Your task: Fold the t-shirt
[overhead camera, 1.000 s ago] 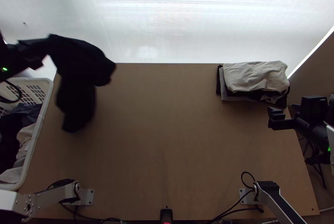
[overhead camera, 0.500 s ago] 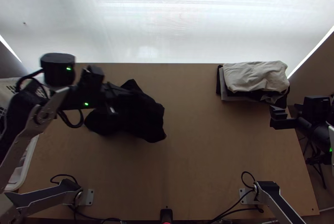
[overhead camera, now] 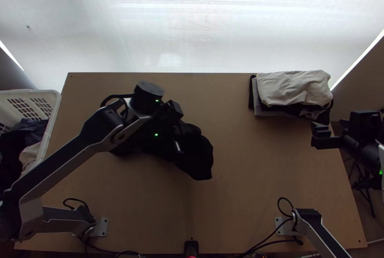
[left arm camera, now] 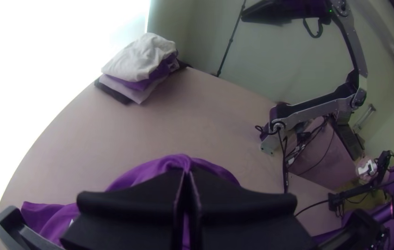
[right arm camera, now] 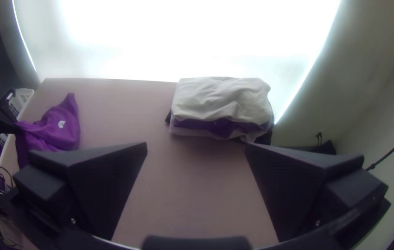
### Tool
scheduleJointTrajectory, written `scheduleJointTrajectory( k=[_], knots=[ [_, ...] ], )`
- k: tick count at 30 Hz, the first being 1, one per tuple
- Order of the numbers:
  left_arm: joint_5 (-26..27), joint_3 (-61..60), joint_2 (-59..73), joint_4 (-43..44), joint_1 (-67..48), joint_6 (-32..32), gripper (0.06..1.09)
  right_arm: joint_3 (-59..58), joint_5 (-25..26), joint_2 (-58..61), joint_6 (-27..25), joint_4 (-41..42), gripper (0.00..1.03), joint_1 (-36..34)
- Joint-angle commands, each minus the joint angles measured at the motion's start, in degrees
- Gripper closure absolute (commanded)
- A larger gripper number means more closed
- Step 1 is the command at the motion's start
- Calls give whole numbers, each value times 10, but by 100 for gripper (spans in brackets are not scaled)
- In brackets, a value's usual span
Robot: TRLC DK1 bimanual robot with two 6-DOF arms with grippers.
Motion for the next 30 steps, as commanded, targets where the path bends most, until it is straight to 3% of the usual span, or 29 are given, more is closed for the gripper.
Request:
scheduleJointTrajectory(
  k=[1,19,30],
  knots=[
    [-13,8,64,22,-41,3,105,-1,0,1,-7,-5,4,-2],
    [-6,99,206,56,-188,-13,105,-20,1,1,-27,-6,4,-36],
    [-1,162,259,76,-187,-35,105,-41,0,-1,-25,2,4,-45]
  ],
)
